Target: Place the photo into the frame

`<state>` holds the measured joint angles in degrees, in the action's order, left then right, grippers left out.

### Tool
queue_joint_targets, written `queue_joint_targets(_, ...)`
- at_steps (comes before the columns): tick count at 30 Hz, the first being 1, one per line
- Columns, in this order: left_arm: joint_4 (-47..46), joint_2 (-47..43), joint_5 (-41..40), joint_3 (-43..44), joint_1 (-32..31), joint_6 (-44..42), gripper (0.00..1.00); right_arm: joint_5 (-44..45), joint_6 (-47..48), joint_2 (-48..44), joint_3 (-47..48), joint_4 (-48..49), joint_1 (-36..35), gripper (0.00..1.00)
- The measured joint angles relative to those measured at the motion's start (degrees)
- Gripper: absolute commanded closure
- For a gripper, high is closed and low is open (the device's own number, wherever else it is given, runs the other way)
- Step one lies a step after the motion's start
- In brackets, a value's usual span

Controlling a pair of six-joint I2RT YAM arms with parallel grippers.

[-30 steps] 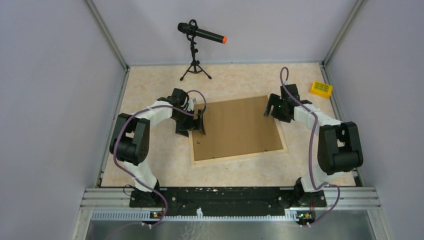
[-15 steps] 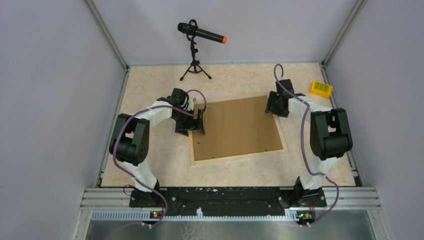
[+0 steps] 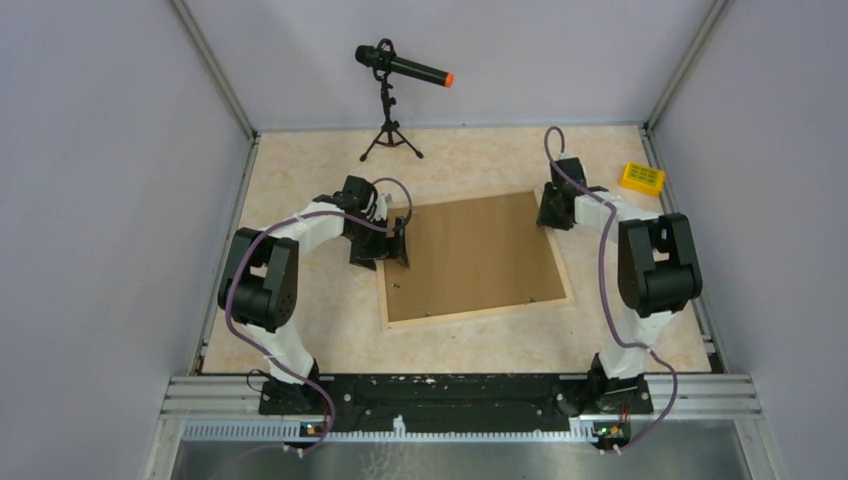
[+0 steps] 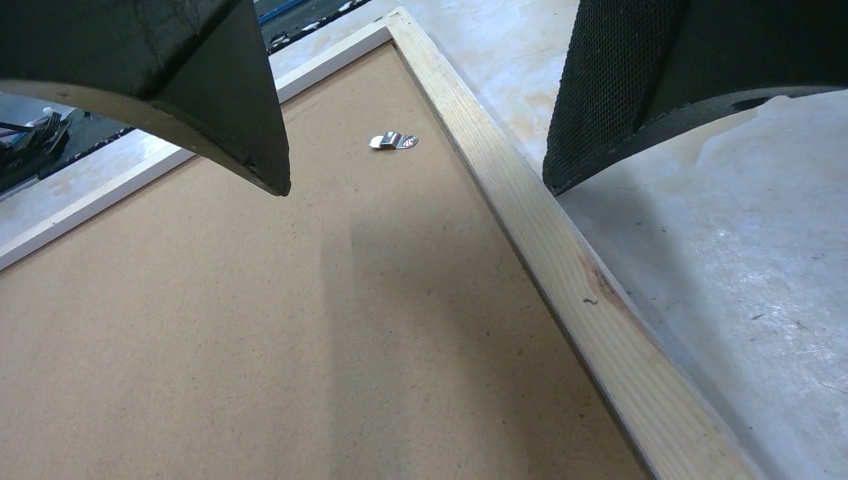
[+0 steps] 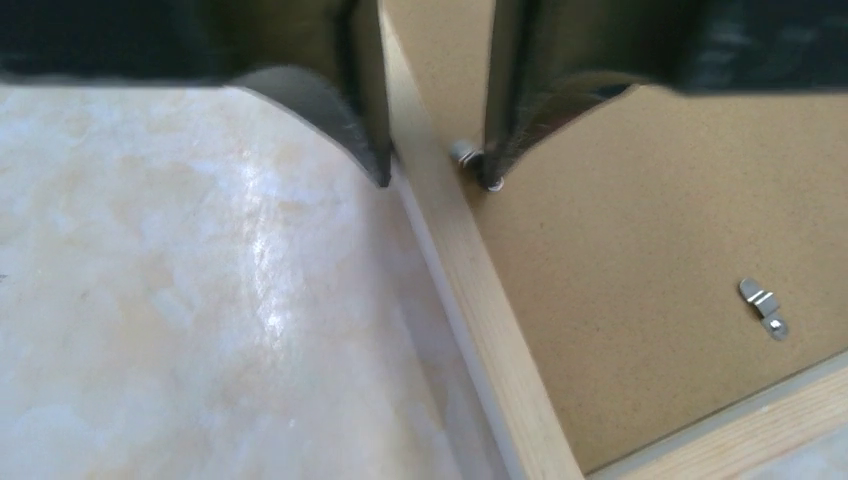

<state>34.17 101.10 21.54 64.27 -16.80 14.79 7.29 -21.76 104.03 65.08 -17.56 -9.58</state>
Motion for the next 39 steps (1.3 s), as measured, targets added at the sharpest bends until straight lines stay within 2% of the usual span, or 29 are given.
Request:
queue_joint_targets(4, -0.1, 0.0, 0.0, 0.0, 0.0, 0.0, 0.01, 0.2, 0.2, -0.1, 0.0, 0.9, 0.1, 0.95)
queue_joint_targets(8, -0.2, -0.2, -0.3, -0.2, 0.0, 0.0, 0.01, -0.1, 1.2, -1.4, -1.7, 2.6, 0.2, 0.97)
queue_joint_targets(10, -0.2, -0.3, -0.9, -0.2, 0.0, 0.0, 0.01, -0.6, 1.2, -2.2, -2.9, 3.4, 0.3, 0.86)
queue_joint_targets(12, -0.3, -0.4, -1.5, -0.2, 0.0, 0.0, 0.01, -1.0, 1.1, -2.5, -3.3, 3.6, 0.3, 0.63)
queue_joint_targets(15, -0.3, -0.4, -1.5, -0.2, 0.2, 0.0, 0.01, -2.4, -0.1, -3.5, -4.8, 3.6, 0.3, 0.5)
queue_joint_targets(19, -0.4, -0.4, -1.5, -0.2, 0.2, 0.0, 0.01, -5.9, -1.1, -6.8, -9.7, 3.7, 0.3, 0.43)
queue_joint_targets(28, -0.5, -1.6, -4.2, -0.9, 0.3, 0.0, 0.01, -11.3, -3.0, -16.8, -21.8, 8.1, -0.9, 0.41)
queue_joint_targets(30, -0.2, -1.6, -6.1, -1.0, 0.3, 0.0, 0.01, -11.3, -4.1, -19.3, -24.2, 8.3, -2.7, 0.38)
queue_joint_targets(34, 0.5, -2.3, -10.0, -1.2, 1.0, 0.1, 0.01, -11.6, -6.7, -24.1, -27.5, 5.9, -6.8, 0.19)
queue_joint_targets(39, 0.3, -6.7, -12.7, -1.5, 0.5, 0.8, 0.01, -8.0, -5.1, -26.5, -23.9, -2.3, -9.0, 0.15)
